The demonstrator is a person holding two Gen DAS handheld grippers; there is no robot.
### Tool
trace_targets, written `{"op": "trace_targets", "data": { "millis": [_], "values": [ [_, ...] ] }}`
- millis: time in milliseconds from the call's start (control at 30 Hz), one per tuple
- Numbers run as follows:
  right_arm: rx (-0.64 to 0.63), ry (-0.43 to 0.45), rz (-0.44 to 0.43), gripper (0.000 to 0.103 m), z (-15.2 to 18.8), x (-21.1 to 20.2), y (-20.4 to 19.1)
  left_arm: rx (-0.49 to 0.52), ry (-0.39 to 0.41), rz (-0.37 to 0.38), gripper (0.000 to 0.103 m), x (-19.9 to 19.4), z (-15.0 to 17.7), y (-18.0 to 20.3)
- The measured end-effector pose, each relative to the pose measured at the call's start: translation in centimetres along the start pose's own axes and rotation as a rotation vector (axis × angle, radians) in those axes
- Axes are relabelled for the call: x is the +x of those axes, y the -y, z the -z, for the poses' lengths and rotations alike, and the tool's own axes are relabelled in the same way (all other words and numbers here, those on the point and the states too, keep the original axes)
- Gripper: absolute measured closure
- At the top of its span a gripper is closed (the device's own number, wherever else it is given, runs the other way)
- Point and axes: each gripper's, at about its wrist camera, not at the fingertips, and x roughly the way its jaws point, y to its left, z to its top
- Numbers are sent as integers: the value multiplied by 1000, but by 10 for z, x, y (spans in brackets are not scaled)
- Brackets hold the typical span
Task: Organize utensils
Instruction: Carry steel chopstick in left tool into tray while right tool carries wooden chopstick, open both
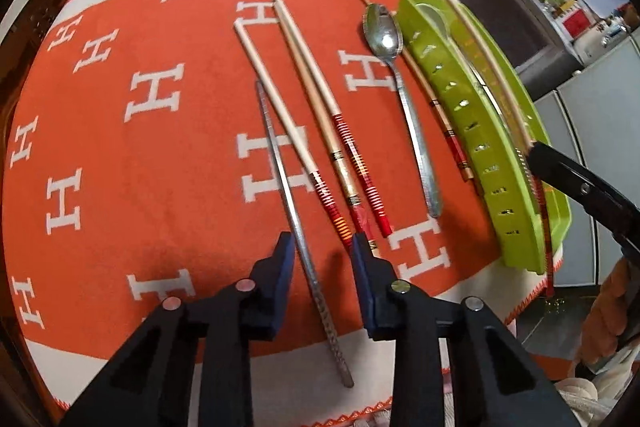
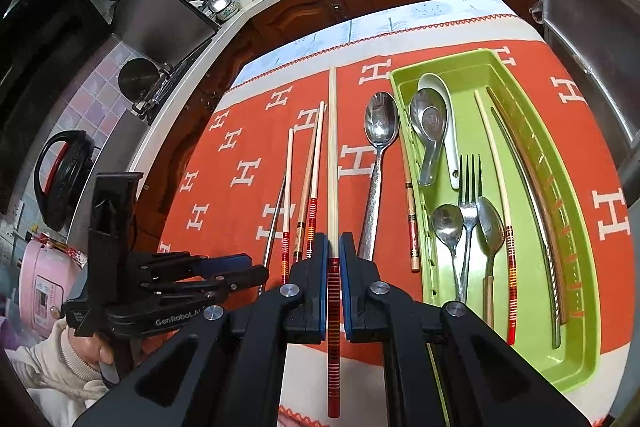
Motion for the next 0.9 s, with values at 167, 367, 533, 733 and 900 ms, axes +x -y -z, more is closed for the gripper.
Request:
{"op": "trace_targets", "data": {
  "millis": [167,367,533,733,900],
  "values": [
    [5,3,-5,98,2,-1,3,7,-78,-75,76,19,-1,3],
    [18,11,-13,98,5,-2,9,64,-70,-198,96,23,-4,17],
    [32,20,-17,98,8,-8,17,-3,-69,-153,100,17,-6,6],
    [54,42,-26,98,5,-22,30,-83,12,-70,100,-18,-12,-6],
    [76,60,6,98,-1,-38,47,-93,85,51,100,-58,-33,16]
  ]
}}
